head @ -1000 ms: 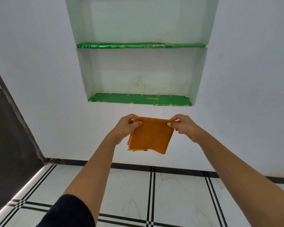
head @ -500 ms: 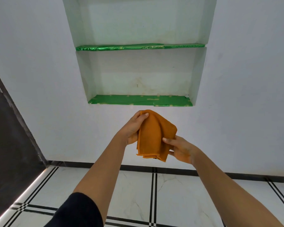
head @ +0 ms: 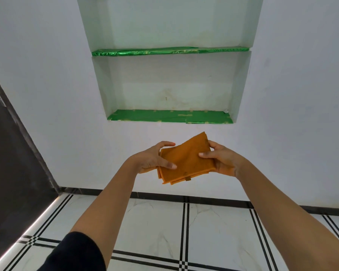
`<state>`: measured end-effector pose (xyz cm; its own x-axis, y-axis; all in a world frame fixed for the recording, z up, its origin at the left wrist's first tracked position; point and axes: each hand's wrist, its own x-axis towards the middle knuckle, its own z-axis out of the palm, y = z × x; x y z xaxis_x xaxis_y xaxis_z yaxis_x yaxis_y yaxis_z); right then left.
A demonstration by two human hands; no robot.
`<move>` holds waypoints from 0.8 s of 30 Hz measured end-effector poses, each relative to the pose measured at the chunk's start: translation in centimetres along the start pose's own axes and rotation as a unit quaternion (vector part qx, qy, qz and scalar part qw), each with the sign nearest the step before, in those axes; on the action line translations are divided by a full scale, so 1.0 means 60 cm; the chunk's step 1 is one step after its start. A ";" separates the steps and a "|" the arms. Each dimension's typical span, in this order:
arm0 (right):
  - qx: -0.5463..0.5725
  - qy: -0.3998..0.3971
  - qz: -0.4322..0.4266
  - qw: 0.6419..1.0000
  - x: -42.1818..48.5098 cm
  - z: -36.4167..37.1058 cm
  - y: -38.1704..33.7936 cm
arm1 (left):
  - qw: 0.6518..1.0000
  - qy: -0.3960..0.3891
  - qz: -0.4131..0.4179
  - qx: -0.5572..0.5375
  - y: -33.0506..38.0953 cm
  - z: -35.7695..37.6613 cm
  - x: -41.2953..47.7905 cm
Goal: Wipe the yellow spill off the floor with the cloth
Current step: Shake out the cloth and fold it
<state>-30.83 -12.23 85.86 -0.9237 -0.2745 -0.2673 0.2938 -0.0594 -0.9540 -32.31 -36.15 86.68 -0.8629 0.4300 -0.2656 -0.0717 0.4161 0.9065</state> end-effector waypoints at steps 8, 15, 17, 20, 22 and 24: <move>0.001 0.055 -0.025 0.998 0.007 0.023 -0.020 | 0.969 0.067 0.001 0.237 -0.004 -0.011 0.001; -0.151 0.040 -0.075 0.985 0.010 0.039 -0.035 | 0.981 0.104 0.017 0.165 -0.031 -0.014 0.002; -0.263 0.081 -0.100 0.956 0.015 0.039 -0.034 | 0.977 0.134 0.031 0.161 -0.030 -0.013 0.003; -0.418 0.145 -0.125 0.888 0.025 0.039 -0.022 | 0.972 0.176 0.051 0.147 -0.016 -0.008 0.007; -0.473 0.162 -0.106 0.860 0.033 0.038 -0.012 | 0.973 0.179 0.057 0.137 -0.003 -0.003 0.007; -0.507 0.151 -0.079 0.845 0.037 0.037 -0.003 | 0.978 0.171 0.059 0.106 0.010 0.003 0.005</move>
<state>-32.39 -14.98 85.77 -0.9973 -0.0738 -0.0018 -0.0599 0.8227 -0.5653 -32.49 -35.65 87.06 -0.9781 0.2079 -0.0048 0.1134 0.5524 0.8258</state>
